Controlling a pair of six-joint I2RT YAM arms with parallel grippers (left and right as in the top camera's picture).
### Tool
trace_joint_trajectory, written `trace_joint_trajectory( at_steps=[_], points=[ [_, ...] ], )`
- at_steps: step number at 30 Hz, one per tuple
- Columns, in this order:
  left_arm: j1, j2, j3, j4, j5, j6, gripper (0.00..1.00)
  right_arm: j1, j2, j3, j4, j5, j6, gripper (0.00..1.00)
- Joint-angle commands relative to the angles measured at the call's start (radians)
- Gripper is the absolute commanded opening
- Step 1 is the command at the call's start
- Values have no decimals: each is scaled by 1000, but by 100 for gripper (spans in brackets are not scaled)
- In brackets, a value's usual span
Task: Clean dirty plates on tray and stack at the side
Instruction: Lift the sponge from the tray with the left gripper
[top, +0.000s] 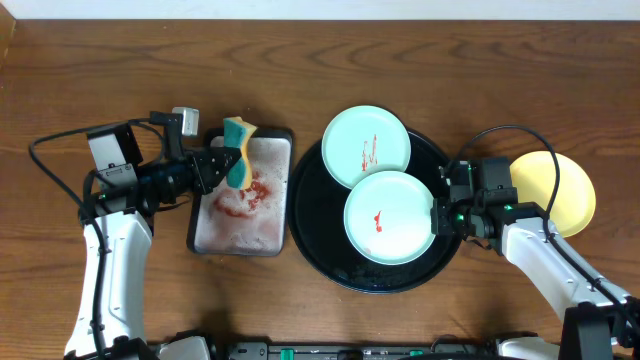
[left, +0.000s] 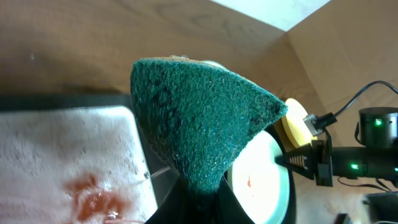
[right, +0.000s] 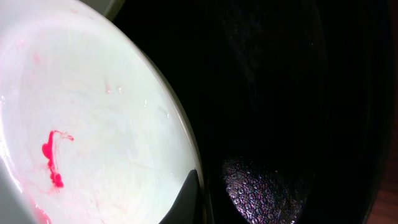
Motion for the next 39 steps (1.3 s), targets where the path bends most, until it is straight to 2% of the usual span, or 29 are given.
trace_joint_trajectory(
  at_steps=[1, 19, 21, 24, 26, 28, 30, 35, 39],
  points=[
    [5, -17, -5, 47, 67, 27, 7, 4, 7, -7, 0, 13, -14, 1],
    [-10, -42, -6, 57, 66, 23, 7, 4, 7, -8, -1, 13, -14, 1],
    [-46, -41, -6, 5, -42, 24, 7, 4, 7, -8, -2, 13, -14, 1],
    [-131, -36, -9, -82, -353, 12, 7, 4, 7, -8, -2, 13, -14, 1],
    [-206, -23, -10, -123, -619, -69, 7, 4, 7, -8, -2, 13, -14, 1],
    [-274, -2, -10, -140, -821, -170, 7, 4, 7, -8, -3, 13, -14, 1],
    [-347, 24, -10, -147, -959, -235, 7, 4, 7, -8, -5, 13, -14, 1],
    [-466, 57, 14, -166, -1091, -237, 7, 4, 7, -8, -5, 12, -14, 1],
    [-533, 65, 70, -205, -1034, -237, 7, 4, 7, -8, -18, 12, -14, 1]
  ],
)
